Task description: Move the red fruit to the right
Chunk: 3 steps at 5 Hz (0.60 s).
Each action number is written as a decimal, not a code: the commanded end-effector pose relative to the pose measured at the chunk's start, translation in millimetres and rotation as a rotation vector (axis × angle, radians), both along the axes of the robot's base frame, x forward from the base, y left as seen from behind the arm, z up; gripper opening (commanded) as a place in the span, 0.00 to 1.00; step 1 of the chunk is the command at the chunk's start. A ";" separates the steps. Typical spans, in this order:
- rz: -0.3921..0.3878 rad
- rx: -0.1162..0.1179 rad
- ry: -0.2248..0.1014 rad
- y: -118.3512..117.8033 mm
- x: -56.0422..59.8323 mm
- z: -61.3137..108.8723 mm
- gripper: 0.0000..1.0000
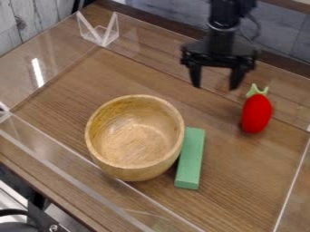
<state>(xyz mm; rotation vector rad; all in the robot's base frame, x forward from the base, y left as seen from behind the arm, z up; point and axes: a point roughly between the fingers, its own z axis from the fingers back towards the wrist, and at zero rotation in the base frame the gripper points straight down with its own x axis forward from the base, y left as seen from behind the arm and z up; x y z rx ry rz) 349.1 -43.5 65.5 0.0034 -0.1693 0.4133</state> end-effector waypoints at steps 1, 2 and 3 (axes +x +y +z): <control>0.006 -0.019 -0.057 -16.6 9.0 16.6 1.00; -0.092 -0.030 -0.057 -32.1 -1.3 17.6 1.00; -0.169 -0.038 -0.065 -41.9 -8.3 18.6 1.00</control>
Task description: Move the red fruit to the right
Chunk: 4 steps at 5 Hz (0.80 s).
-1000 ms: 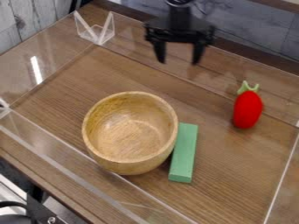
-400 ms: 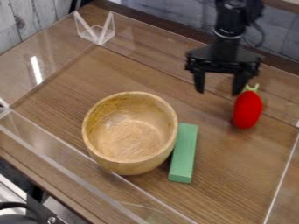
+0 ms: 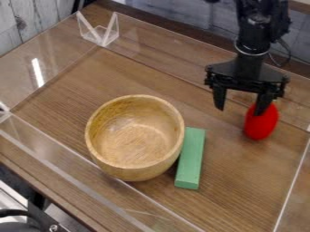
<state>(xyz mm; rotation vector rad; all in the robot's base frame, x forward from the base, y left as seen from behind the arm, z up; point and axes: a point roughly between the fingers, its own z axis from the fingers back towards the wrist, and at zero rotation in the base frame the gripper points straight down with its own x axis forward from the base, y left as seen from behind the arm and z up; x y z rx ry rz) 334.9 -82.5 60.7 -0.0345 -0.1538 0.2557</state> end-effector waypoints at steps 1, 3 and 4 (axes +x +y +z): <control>0.043 -0.016 -0.085 -2.9 10.7 14.6 1.00; 0.088 -0.010 -0.102 -6.2 27.1 4.4 1.00; 0.077 -0.010 -0.106 -9.9 34.8 5.3 1.00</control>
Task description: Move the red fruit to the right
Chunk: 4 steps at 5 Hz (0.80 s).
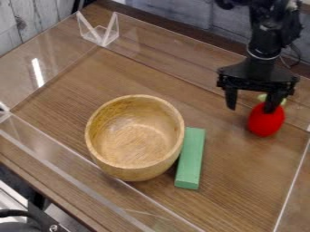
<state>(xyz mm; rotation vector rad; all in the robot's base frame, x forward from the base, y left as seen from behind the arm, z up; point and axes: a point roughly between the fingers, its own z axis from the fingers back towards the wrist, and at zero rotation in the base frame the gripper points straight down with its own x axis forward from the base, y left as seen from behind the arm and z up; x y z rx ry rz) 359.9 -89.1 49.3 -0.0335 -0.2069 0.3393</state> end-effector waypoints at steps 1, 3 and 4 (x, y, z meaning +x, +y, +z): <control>-0.021 -0.006 -0.058 -2.8 12.6 14.4 1.00; -0.015 -0.002 -0.058 -10.7 15.5 -5.4 1.00; -0.006 -0.002 -0.057 -19.3 15.0 -21.4 1.00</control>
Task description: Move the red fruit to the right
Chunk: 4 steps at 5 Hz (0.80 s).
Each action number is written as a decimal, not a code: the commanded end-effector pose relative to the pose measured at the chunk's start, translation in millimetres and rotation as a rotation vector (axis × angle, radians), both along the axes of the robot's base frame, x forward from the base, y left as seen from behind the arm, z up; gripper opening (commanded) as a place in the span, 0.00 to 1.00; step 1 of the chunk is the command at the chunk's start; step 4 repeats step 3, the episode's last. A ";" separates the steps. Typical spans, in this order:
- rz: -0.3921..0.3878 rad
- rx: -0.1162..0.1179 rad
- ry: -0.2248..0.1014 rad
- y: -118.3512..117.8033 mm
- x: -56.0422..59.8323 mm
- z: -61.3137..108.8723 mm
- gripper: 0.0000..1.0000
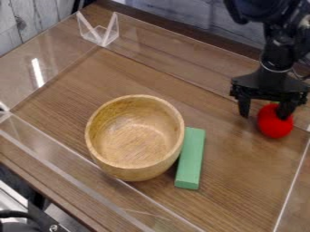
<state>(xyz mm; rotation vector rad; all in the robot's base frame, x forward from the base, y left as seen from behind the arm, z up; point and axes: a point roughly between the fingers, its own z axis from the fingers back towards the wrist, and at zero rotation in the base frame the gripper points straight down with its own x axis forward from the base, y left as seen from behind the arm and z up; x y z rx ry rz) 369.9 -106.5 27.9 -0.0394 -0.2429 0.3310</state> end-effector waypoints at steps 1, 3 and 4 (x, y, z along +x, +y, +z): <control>-0.027 0.000 -0.004 -15.7 3.7 1.8 1.00; -0.026 -0.004 0.011 -30.3 -0.1 9.9 1.00; -0.026 -0.004 0.011 -30.3 -0.1 9.9 1.00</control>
